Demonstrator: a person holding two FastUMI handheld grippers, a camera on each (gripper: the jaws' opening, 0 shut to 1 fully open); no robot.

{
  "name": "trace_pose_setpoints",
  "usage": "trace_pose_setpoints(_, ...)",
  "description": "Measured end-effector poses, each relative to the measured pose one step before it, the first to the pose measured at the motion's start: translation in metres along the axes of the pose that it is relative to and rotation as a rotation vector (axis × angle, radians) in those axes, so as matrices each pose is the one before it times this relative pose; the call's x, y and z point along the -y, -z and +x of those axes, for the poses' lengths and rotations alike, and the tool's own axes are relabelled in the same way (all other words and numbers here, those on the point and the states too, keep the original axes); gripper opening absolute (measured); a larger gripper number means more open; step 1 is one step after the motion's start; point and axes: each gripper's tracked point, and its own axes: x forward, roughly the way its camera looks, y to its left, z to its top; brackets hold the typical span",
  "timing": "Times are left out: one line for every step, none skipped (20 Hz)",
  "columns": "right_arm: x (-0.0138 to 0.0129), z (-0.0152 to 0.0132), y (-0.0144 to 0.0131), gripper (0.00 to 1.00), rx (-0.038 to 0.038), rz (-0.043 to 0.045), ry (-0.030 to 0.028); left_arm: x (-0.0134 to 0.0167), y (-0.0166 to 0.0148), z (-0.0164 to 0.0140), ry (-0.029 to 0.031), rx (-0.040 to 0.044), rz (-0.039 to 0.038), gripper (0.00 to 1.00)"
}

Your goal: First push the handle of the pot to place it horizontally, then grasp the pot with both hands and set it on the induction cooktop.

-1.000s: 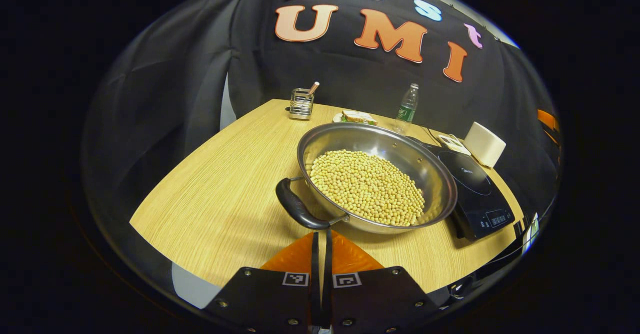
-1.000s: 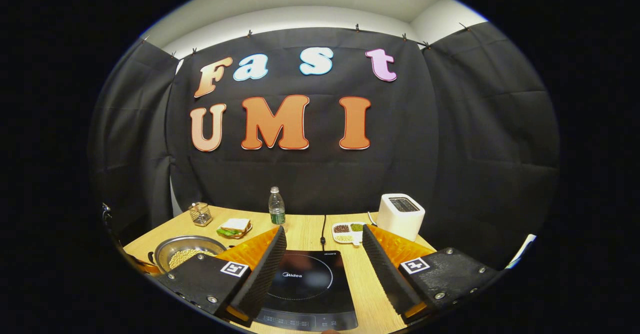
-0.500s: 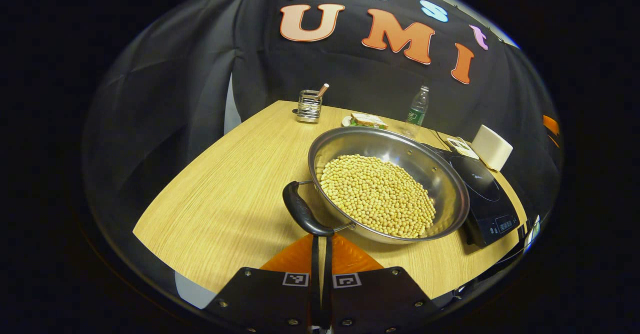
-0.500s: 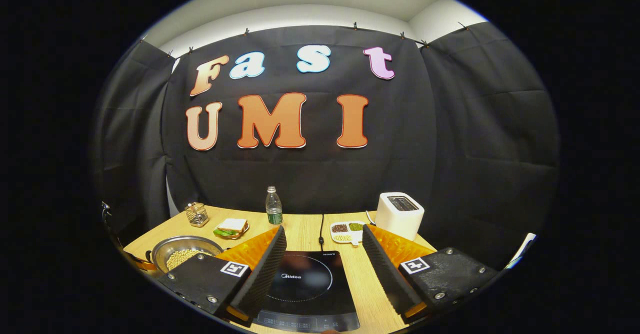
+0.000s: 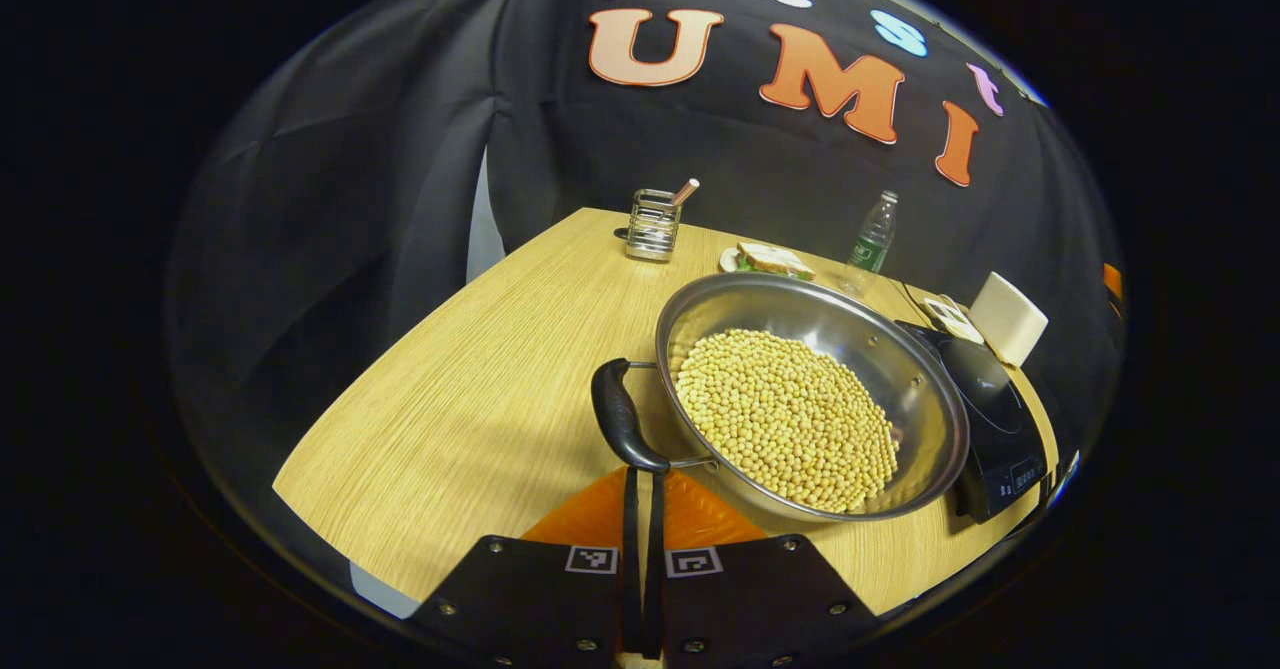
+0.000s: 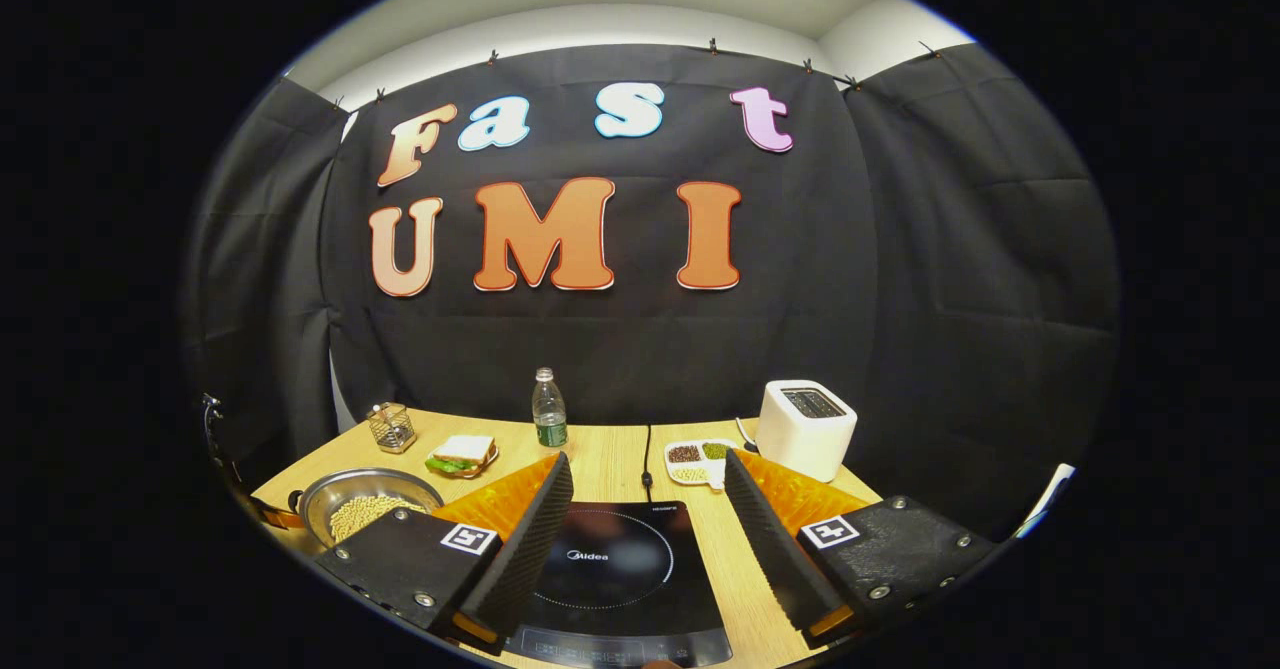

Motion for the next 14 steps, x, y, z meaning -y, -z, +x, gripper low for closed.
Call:
trace_pose_setpoints(-0.00033,0.00052,0.00076,0.95,-0.00363,-0.003,0.00175,-0.00231,-0.00302,0.00676,-0.00184,-0.00145,-0.00195,0.02)
trace_pose_setpoints(-0.00107,0.00124,0.00019,0.95,-0.00036,-0.00227,0.00244,-0.00037,-0.00263,0.00419,0.00112,0.00127,-0.00376,0.02)
trace_pose_setpoints(-0.00057,-0.0001,-0.00127,0.95,0.00121,-0.00118,0.00133,-0.00149,-0.00239,0.00384,0.00109,-0.00052,0.00166,0.02)
trace_pose_setpoints(-0.00133,-0.00056,0.00043,0.95,0.00226,-0.00023,0.00047,-0.00223,-0.00102,-0.00047,0.00038,0.00246,0.00298,0.02)
trace_pose_setpoints(-0.00046,0.0002,-0.00013,0.95,0.00256,-0.00039,0.00153,-0.00162,-0.00216,0.00165,0.00022,0.00114,0.00487,0.02)
trace_pose_setpoints(-0.00136,0.00197,-0.00053,0.95,0.00143,-0.00261,0.00309,-0.00196,-0.00058,0.00253,0.00019,0.00167,0.00579,0.03)
trace_pose_setpoints(-0.00081,0.00134,-0.00006,0.95,0.00005,-0.00272,0.00414,-0.00209,-0.00215,0.00211,0.0003,0.00111,0.00579,0.02)
trace_pose_setpoints(-0.00142,0.00095,0.00105,0.95,-0.00135,-0.00354,0.00254,-0.00227,-0.00228,0.00264,0.00119,0.00245,0.00538,0.02)
trace_pose_setpoints(-0.00026,0.00119,0.00132,0.95,-0.0037,-0.00335,0.00322,-0.00171,-0.00244,0.00322,0.00243,0.00241,0.00391,0.02)
trace_pose_setpoints(-0.00147,0.00061,0.00143,0.95,-0.00459,-0.00213,0.00126,-0.00171,-0.00124,0.00042,0.00331,0.0014,0.00313,0.02)
trace_pose_setpoints(-0.00103,0.00067,0.00061,0.95,-0.00508,-0.0015,0.00161,-0.00225,-0.0026,0.00247,0.00336,0.00208,0.00348,0.02)
trace_pose_setpoints(-0.001,0.00143,0.0007,0.95,-0.00352,-0.00124,0.00147,-0.00154,-0.00198,0.00434,0.00296,0.00243,0.00727,0.02)
trace_pose_setpoints(-0.00092,0.00061,0.00027,0.95,-0.0021,-0.00065,0.00179,-0.00129,-0.00184,0.0034,0.00076,0.00244,0.00843,0.02)
trace_pose_setpoints(-0.00143,0.00014,0.00124,0.95,-0.00142,-0.00031,0.00142,-0.00229,-0.00131,0.0016,-0.00042,-0.00016,0.00654,0.02)
